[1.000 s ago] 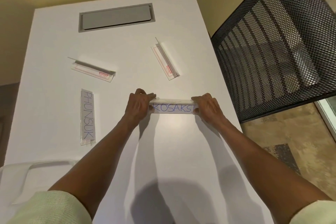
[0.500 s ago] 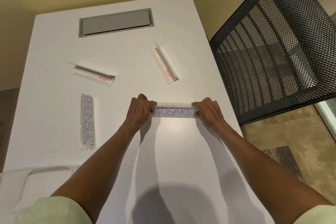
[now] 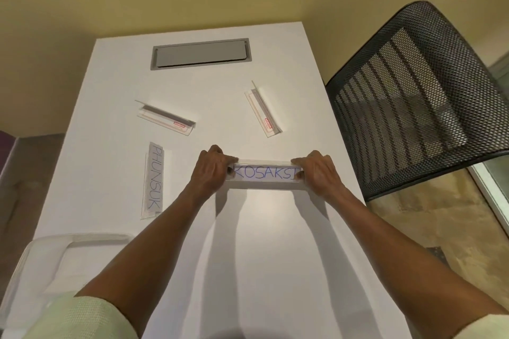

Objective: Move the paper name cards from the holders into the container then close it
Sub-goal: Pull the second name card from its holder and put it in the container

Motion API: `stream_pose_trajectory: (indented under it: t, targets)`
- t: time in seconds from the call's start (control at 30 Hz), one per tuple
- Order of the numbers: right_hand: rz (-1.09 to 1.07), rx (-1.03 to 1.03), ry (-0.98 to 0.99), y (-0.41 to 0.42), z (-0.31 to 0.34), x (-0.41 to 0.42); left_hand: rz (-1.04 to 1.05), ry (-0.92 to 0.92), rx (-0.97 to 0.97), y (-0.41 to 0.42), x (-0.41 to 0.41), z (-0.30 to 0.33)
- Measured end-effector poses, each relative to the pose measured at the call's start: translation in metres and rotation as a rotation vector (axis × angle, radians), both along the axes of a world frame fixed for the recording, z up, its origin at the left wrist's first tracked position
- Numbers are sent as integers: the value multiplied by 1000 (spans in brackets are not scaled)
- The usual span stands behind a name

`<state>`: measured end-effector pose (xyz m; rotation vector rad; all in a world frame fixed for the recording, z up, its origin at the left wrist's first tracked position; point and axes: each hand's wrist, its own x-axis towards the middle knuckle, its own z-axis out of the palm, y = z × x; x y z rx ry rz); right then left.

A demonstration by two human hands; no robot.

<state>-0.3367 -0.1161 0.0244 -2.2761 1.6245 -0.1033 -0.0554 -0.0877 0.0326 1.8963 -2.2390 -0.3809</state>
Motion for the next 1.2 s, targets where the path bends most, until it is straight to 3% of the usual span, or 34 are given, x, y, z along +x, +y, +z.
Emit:
stream_pose_trajectory:
  t: [0.2, 0.57, 0.67, 1.2]
  targets:
    - [73, -89, 19, 20, 30, 16, -12, -50, -100, 25, 18, 28]
    - [162, -211, 35, 70, 70, 54, 78, 20, -224, 85, 56, 70]
    - [225, -287, -33, 84, 82, 69, 74, -25, -237, 100, 71, 77]
    - [293, -312, -99, 137, 95, 165, 161, -96, -70, 158, 171, 93]
